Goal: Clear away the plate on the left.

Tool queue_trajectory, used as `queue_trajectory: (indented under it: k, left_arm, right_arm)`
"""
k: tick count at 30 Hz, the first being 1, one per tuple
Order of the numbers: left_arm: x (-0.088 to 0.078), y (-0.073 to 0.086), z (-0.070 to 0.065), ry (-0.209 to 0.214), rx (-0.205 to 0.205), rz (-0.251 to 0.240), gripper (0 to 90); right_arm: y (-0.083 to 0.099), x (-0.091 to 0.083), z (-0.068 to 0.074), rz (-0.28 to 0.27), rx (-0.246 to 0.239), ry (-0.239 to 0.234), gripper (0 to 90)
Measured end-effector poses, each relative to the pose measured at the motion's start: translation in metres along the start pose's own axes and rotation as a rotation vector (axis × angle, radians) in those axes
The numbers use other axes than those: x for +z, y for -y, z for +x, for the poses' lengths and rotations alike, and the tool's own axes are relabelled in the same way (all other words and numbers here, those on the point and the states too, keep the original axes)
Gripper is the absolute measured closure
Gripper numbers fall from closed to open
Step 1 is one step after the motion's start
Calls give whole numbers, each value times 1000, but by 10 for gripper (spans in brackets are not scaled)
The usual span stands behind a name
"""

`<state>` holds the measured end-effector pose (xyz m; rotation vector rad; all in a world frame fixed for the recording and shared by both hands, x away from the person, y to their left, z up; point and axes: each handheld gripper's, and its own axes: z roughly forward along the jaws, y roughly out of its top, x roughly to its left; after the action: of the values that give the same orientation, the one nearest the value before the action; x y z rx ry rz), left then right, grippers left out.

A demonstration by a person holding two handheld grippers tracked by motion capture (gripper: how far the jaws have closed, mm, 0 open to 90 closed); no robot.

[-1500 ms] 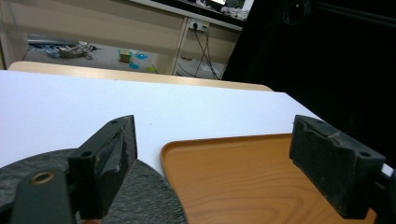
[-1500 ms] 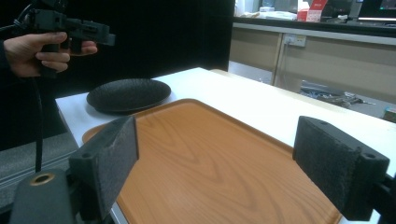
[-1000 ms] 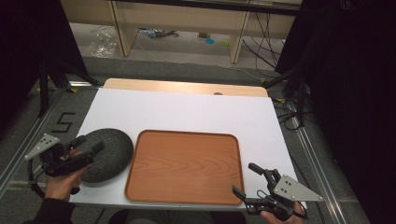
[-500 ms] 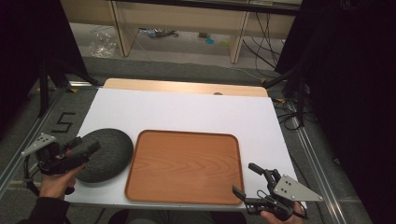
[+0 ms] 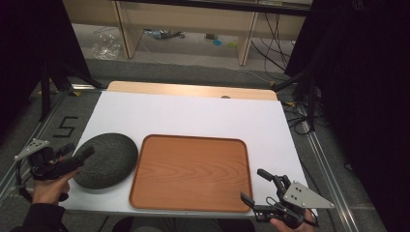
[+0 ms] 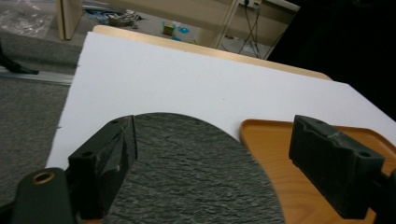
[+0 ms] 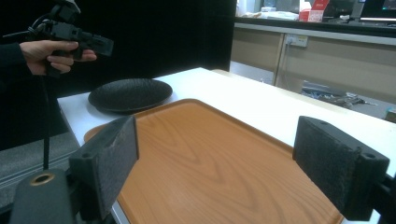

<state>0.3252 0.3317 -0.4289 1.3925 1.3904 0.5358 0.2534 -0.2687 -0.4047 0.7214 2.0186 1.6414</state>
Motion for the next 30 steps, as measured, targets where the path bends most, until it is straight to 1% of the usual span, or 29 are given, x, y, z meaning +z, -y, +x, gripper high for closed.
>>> queue_trajectory:
  k: [4,5,6,8,11,12,13,14,15,16,17,19,20,21,24,25,30]
  left_arm:
    - [0,2,10,-23,-30,13,150]
    - [0,2,14,-23,-27,17,150]
    - [-1,3,15,-33,-36,21,150]
    - [-1,3,19,-38,-49,28,150]
    - [-1,5,25,-43,-78,42,150]
    - [-1,5,27,-52,-95,53,151]
    - [-1,6,29,-52,-95,56,150]
    - [-1,6,30,-52,-101,57,150]
    - [-1,6,31,-50,-106,59,151]
    - [-1,7,33,-47,-113,64,151]
    - [-1,7,33,-47,-118,65,151]
    - [-1,8,36,-54,-120,75,151]
    - [0,9,37,-52,-125,78,151]
    - [0,9,38,-53,-129,80,151]
    - [1,11,41,-40,-158,89,152]
    - [1,11,42,-42,-159,91,152]
    - [1,13,47,-48,-174,100,152]
  right_arm:
    - [0,0,0,0,1,0,155]
    - [0,0,0,-1,0,0,155]
    - [0,0,0,0,1,1,155]
    - [0,0,1,-4,12,11,155]
    - [0,0,0,-9,3,7,155]
    - [0,0,0,-8,3,7,155]
    - [0,0,1,-3,12,10,155]
    - [0,0,0,-1,7,9,155]
    - [0,0,1,-3,12,8,155]
    - [0,-1,1,7,11,3,155]
    - [0,0,0,-14,-3,14,155]
    - [0,0,0,-13,-3,14,155]
    - [0,0,0,-4,-6,8,155]
    - [0,0,0,-14,-4,14,155]
    - [0,0,0,-13,-4,14,155]
    - [0,0,0,-4,-7,7,155]
    - [0,0,0,-5,-9,7,155]
